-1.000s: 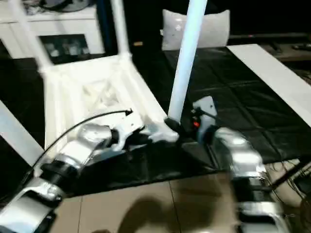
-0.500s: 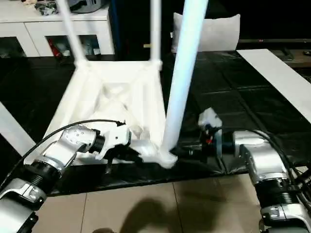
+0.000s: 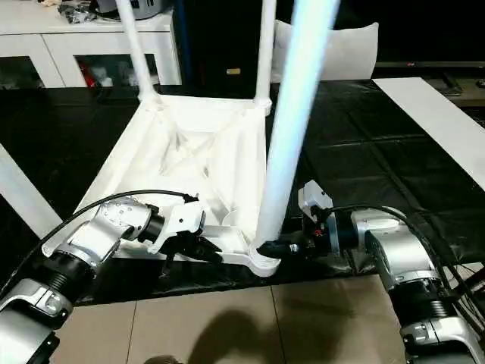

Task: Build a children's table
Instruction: Rotate leg to tighten

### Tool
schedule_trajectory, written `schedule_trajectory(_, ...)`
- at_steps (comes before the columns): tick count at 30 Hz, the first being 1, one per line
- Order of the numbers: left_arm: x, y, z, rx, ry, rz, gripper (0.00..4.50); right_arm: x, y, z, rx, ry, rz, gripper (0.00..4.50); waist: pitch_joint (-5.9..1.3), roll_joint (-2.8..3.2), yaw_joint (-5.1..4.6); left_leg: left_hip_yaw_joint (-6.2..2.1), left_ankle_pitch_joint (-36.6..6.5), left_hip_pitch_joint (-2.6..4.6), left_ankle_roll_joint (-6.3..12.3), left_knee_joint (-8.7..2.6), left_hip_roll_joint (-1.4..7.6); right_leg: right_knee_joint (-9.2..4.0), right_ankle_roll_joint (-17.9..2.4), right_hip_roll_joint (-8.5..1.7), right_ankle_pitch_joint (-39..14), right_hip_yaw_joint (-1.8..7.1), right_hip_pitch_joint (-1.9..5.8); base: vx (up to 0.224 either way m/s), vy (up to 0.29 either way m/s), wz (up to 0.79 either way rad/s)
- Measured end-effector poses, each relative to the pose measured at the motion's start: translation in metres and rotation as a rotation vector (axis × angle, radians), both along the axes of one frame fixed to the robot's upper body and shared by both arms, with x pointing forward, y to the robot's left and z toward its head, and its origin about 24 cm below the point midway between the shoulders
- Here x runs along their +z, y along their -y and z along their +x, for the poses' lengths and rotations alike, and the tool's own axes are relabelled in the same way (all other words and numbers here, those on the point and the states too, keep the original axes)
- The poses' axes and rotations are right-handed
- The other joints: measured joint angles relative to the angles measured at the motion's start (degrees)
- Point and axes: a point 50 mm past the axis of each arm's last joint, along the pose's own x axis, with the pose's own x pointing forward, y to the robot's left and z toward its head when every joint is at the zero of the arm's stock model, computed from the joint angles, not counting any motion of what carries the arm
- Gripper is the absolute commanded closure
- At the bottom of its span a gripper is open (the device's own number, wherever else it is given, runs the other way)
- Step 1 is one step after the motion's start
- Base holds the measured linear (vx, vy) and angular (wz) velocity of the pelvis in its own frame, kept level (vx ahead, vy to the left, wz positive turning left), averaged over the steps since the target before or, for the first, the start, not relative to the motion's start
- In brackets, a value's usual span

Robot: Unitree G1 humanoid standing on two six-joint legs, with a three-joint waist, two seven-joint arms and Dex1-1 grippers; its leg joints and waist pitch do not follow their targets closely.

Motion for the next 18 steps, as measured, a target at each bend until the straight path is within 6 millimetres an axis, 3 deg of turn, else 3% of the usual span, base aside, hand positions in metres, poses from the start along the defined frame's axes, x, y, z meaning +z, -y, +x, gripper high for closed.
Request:
schedule_trajectory(5, -0.002, 0.004, 0.003, 0.083, -0.052, -0.011, 4.50, -0.002, -0.001, -0.005, -0.112, -0.019, 0.019, 2.45, 0.00, 0.01, 0.00, 0.00, 0.0, 0.09, -0.01, 0.03, 0.00, 0.00, 0.0, 0.00, 0.0, 0.02, 0.08, 0.000, 0.000, 0.00)
schedule_trajectory(8, -0.003, 0.009, 0.007, 0.188, -0.058, -0.025, 4.50, -0.004, -0.003, 0.000, -0.251, -0.018, 0.021, 2.45, -0.01, 0.02, -0.77, 0.04, 0.1, 0.13, -0.02, 0.16, 0.02, 0.00, 0.0, 0.00, 0.0, -0.01, 0.11, 0.000, 0.000, 0.00)
schedule_trajectory(9, -0.004, 0.011, 0.009, 0.229, -0.060, -0.029, 4.50, -0.005, -0.005, 0.002, -0.310, -0.015, 0.022, 2.45, -0.01, 0.02, -1.35, 0.05, 0.1, 0.16, -0.03, 0.17, 0.01, -0.03, 0.0, 0.00, 0.0, -0.02, 0.15, 0.000, 0.000, 0.00)
schedule_trajectory(12, -0.004, 0.021, 0.021, 0.455, -0.033, -0.031, 4.50, -0.007, -0.026, 0.028, -0.635, 0.010, 0.005, 2.46, -0.01, 0.04, -4.79, 0.05, 0.1, 0.03, -0.07, 0.35, 0.16, -0.35, 0.0, -0.01, 0.0, -0.48, 0.22, 0.000, 0.000, 0.00)
schedule_trajectory(14, -0.005, 0.035, 0.023, 0.551, -0.023, -0.050, 4.50, -0.006, -0.034, 0.042, -0.782, 0.053, -0.048, 2.46, -0.05, 0.22, -6.68, -0.26, 0.1, -0.02, -0.07, 0.39, 0.29, -1.23, 0.1, -0.05, 0.0, -1.58, 0.45, 0.000, 0.000, 0.00)
schedule_trajectory(16, -0.006, 0.042, 0.025, 0.621, -0.023, -0.059, 4.50, -0.008, -0.043, 0.050, -0.905, 0.042, -0.044, 2.46, -0.03, 0.34, -7.85, -0.60, 0.1, 0.02, -0.08, 0.20, 0.70, -2.05, 0.1, -0.03, 0.0, -2.35, 0.96, 0.000, 0.000, 0.00)
schedule_trajectory(18, -0.007, 0.045, 0.025, 0.658, -0.022, -0.061, 4.50, -0.008, -0.045, 0.053, -0.970, 0.041, -0.045, 2.46, -0.03, 0.38, -8.30, -0.68, 0.0, 0.19, -0.08, 0.15, 0.67, -2.13, 0.1, -0.02, 0.0, -2.38, 1.13, 0.000, 0.000, 0.00)
